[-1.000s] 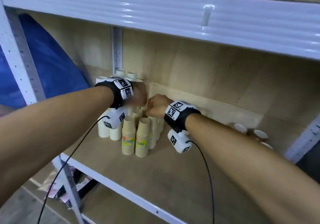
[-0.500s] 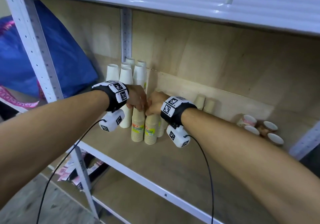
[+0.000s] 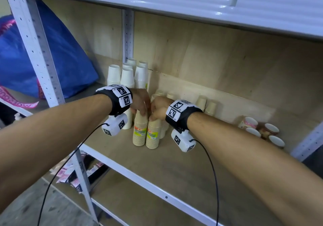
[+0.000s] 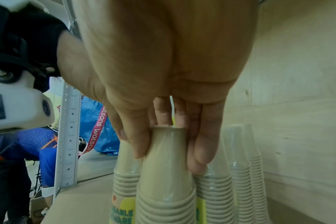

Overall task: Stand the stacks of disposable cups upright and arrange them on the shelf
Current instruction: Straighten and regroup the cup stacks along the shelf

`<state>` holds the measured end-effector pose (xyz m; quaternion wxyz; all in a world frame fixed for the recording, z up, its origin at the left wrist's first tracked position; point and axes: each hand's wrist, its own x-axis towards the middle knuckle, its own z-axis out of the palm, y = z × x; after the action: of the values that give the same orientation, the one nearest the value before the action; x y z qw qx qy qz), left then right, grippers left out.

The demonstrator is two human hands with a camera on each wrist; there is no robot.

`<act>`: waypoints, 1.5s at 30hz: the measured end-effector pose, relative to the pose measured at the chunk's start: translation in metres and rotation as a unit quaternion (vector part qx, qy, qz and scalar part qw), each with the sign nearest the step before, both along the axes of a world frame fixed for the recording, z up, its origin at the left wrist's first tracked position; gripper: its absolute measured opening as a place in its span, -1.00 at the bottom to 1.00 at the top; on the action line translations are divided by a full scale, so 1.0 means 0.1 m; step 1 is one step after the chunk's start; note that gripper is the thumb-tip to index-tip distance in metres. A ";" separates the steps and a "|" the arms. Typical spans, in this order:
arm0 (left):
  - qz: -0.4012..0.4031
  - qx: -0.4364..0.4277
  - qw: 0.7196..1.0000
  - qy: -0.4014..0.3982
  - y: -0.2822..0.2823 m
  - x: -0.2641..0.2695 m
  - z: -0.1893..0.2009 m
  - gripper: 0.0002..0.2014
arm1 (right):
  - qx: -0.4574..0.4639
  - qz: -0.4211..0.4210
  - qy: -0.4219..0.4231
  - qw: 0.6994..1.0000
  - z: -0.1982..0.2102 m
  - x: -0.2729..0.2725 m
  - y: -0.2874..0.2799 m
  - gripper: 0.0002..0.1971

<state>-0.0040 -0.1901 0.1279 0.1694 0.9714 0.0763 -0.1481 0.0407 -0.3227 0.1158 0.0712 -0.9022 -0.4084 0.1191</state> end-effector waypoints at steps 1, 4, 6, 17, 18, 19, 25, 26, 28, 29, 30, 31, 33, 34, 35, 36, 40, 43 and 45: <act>-0.005 0.004 1.000 0.005 -0.03 0.02 0.02 -0.69 | -0.003 0.003 0.007 1.000 0.01 0.01 -0.03 -0.73; -0.021 0.002 0.999 0.024 -0.13 0.10 0.09 -0.76 | -0.004 0.006 0.033 0.999 0.06 0.07 -0.14 -0.73; -0.033 -0.008 0.999 0.029 -0.20 0.18 0.13 -0.76 | -0.005 0.001 0.039 0.999 0.10 0.13 -0.25 -0.78; -0.079 -0.049 0.995 -0.018 -0.82 0.70 0.27 -0.79 | 0.003 -0.136 0.003 0.991 0.29 0.63 -1.05 -0.73; -0.083 -0.045 0.995 -0.030 -0.88 0.75 0.27 -0.79 | 0.000 -0.149 -0.007 0.989 0.28 0.66 -1.11 -0.72; -0.085 -0.043 0.995 -0.040 -0.94 0.81 0.27 -0.78 | -0.007 -0.160 -0.020 0.987 0.29 0.70 -1.19 -0.70; -0.099 -0.027 0.992 -0.079 -1.19 1.11 0.21 -0.74 | -0.025 -0.216 -0.044 0.975 0.21 0.98 -1.54 -0.64; -0.103 -0.018 0.991 -0.084 -1.23 1.15 0.21 -0.73 | -0.017 -0.229 -0.052 0.972 0.19 1.02 -1.60 -0.64; -0.111 0.006 0.990 -0.092 -1.30 1.22 0.20 -0.70 | -0.014 -0.242 -0.068 0.968 0.15 1.09 -1.69 -0.67; -0.113 0.014 0.989 -0.095 -1.34 1.26 0.19 -0.68 | -0.019 -0.246 -0.075 0.966 0.14 1.13 -1.72 -0.68; -0.115 0.017 0.989 -0.094 -1.36 1.31 0.18 -0.67 | -0.024 -0.249 -0.079 0.965 0.13 1.16 -1.76 -0.68; -0.116 0.015 0.989 -0.093 -1.39 1.35 0.16 -0.67 | -0.028 -0.256 -0.078 0.963 0.13 1.19 -1.79 -0.68; -0.119 0.011 0.988 -0.093 -1.44 1.44 0.13 -0.66 | -0.028 -0.266 -0.077 0.961 0.13 1.26 -1.85 -0.69; -0.122 0.014 0.988 -0.095 -1.47 1.47 0.12 -0.67 | -0.026 -0.269 -0.078 0.960 0.13 1.29 -1.88 -0.70; -0.124 0.017 0.987 -0.098 -1.49 1.49 0.10 -0.67 | -0.023 -0.272 -0.077 0.959 0.12 1.33 -1.90 -0.70; -0.126 0.018 0.987 -0.101 -1.51 1.52 0.09 -0.67 | -0.020 -0.273 -0.075 0.959 0.11 1.37 -1.92 -0.69; -0.125 0.007 0.987 -0.099 -1.57 1.63 0.04 -0.69 | -0.011 -0.278 -0.073 0.958 0.09 1.47 -1.95 -0.69; -0.124 0.003 0.987 -0.097 -1.58 1.68 0.00 -0.69 | -0.004 -0.277 -0.071 0.958 0.06 1.53 -1.96 -0.70; -0.126 -0.001 0.987 -0.096 -1.57 1.71 -0.02 -0.68 | -0.004 -0.276 -0.070 0.959 0.04 1.57 -1.96 -0.70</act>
<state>0.1670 -0.3475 0.1262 0.1570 0.9828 -0.0634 -0.0740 0.1972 -0.5185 0.1202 0.0689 -0.9862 -0.1468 0.0329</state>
